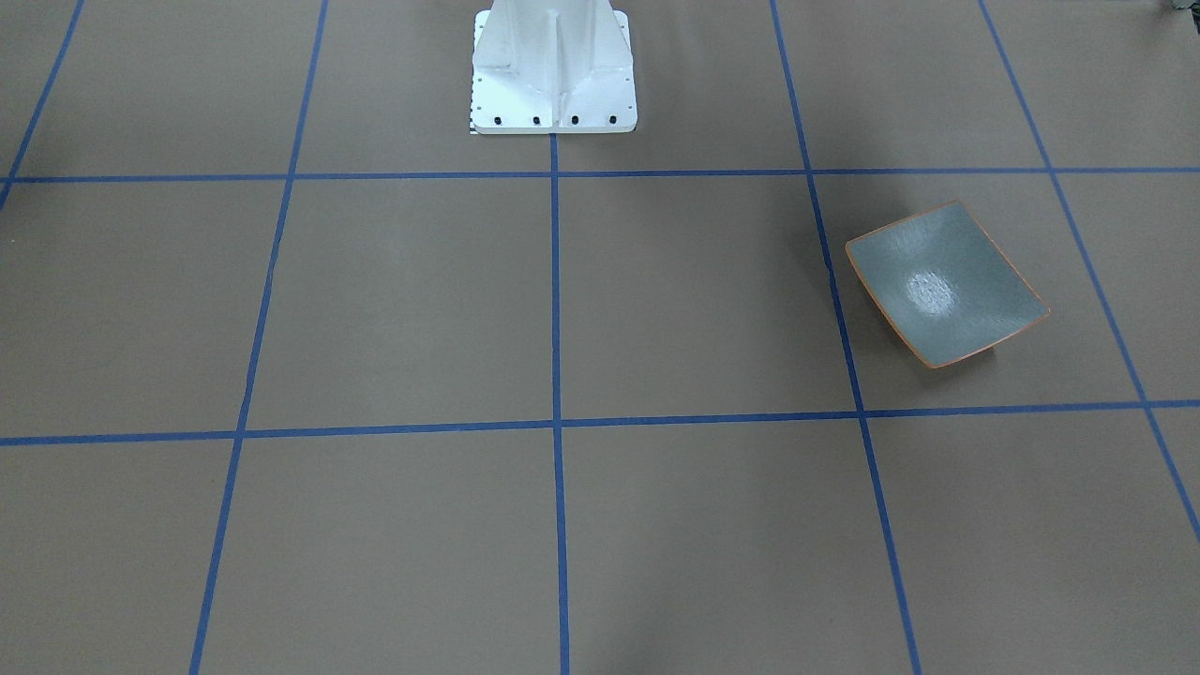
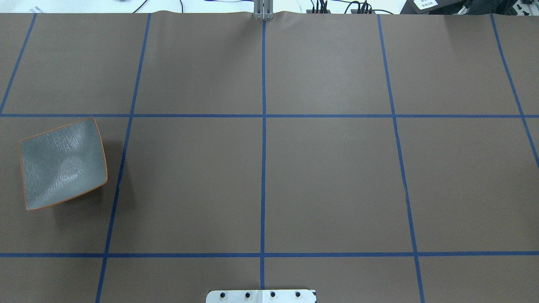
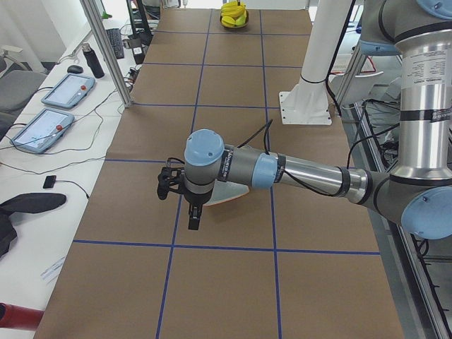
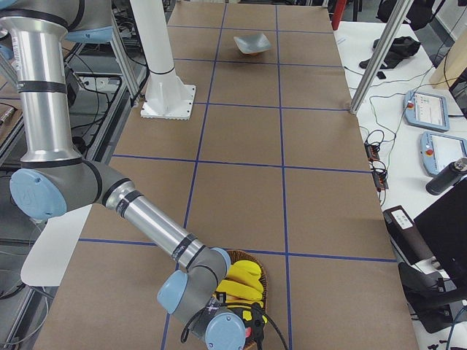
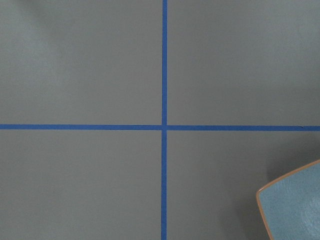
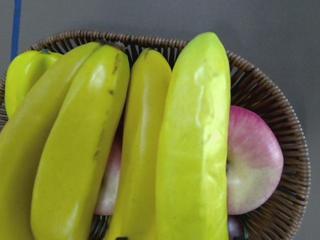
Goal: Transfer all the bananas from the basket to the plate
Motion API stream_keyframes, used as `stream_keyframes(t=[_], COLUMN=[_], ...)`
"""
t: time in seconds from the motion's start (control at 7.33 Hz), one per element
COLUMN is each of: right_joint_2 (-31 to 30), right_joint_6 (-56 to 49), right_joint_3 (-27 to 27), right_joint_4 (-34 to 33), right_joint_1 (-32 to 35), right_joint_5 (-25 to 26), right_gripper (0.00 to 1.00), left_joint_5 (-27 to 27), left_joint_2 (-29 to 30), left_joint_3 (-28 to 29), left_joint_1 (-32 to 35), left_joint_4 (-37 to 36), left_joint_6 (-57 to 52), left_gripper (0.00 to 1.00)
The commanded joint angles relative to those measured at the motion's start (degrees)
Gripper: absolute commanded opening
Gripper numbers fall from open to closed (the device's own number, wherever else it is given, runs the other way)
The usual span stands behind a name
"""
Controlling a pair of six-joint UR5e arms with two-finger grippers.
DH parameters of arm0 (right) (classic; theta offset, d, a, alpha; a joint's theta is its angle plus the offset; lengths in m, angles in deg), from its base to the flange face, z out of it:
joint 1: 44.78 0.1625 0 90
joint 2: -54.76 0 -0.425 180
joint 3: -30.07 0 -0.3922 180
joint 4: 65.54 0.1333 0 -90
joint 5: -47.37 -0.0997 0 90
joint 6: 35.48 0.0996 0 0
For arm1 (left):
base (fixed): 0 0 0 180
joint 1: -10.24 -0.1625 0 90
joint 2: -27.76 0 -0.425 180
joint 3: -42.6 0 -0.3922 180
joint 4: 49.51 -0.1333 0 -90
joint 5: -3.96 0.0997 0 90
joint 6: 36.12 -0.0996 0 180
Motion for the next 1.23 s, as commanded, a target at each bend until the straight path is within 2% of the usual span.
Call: stream_keyframes(t=[0.0, 0.14, 0.68, 0.95, 1.09], right_joint_2=[0.0, 0.1, 1.5, 1.3, 1.8], right_joint_6=[-0.1, -0.1, -1.5, -1.2, -1.0], right_joint_3=[0.0, 0.0, -0.9, -6.0, -10.0], right_joint_4=[0.0, 0.0, -0.2, -1.8, -5.9], right_joint_1=[0.7, 0.8, 3.5, 4.5, 4.5], right_joint_5=[0.0, 0.0, 0.0, -0.3, -0.4], right_gripper=[0.18, 0.0, 0.0, 0.0, 0.0], left_joint_5=[0.0, 0.1, -0.2, -0.3, -0.3], left_joint_2=[0.0, 0.0, 0.0, 0.0, 0.0], left_joint_3=[0.0, 0.0, -0.1, -0.1, -0.1], left_joint_1=[0.0, 0.0, -0.1, -0.1, -0.1], left_joint_4=[-0.1, -0.1, -0.1, -0.1, 0.0], left_joint_6=[0.0, 0.1, 0.1, 0.1, 0.1], left_gripper=[0.99, 0.99, 0.99, 0.99, 0.99])
